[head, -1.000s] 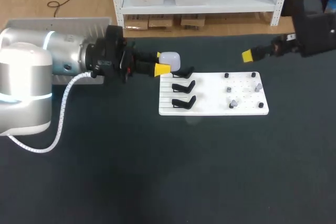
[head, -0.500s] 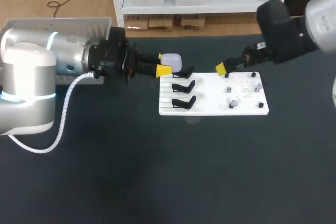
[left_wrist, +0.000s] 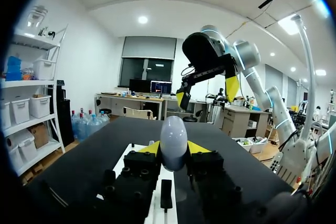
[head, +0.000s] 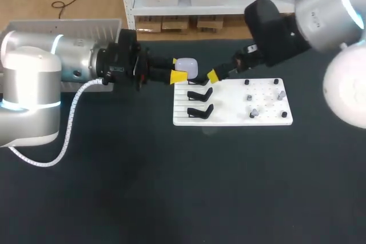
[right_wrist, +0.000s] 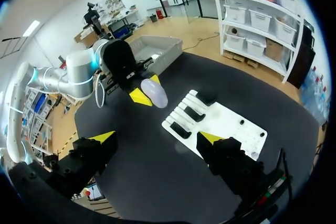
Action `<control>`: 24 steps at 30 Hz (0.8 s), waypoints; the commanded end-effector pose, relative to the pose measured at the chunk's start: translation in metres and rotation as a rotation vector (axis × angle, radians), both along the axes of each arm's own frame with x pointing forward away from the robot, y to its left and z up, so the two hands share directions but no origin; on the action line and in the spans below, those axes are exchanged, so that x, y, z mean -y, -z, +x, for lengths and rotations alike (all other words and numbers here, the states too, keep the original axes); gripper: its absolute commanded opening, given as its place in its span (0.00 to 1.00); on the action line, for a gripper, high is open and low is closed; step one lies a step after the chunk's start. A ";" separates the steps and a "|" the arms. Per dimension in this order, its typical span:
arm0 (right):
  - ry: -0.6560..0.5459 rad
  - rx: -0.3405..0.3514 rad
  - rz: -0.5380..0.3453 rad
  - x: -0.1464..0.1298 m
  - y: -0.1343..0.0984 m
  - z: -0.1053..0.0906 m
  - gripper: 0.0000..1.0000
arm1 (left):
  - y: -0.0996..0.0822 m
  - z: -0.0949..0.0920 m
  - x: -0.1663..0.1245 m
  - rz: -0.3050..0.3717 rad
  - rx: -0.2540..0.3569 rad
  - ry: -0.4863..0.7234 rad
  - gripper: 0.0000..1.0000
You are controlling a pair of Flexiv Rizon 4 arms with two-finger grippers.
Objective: Pick up each earbud case from the left stands, insert the matching earbuds, close the lid, and place the case in the box.
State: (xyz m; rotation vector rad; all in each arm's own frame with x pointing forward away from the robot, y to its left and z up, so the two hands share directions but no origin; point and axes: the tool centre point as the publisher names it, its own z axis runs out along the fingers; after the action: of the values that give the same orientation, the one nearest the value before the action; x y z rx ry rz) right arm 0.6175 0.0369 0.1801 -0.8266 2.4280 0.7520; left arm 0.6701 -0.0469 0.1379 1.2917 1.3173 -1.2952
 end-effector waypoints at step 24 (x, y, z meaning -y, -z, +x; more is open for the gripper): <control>-0.036 -0.057 -0.074 -0.046 0.024 0.039 1.00 | 0.001 0.000 0.000 -0.001 0.001 0.000 0.00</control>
State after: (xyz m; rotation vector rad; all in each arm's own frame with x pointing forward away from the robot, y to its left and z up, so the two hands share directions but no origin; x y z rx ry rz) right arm 0.6528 0.0794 0.1573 -0.8940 2.5045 0.7201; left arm 0.6702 -0.0470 0.1380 1.2918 1.3175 -1.2953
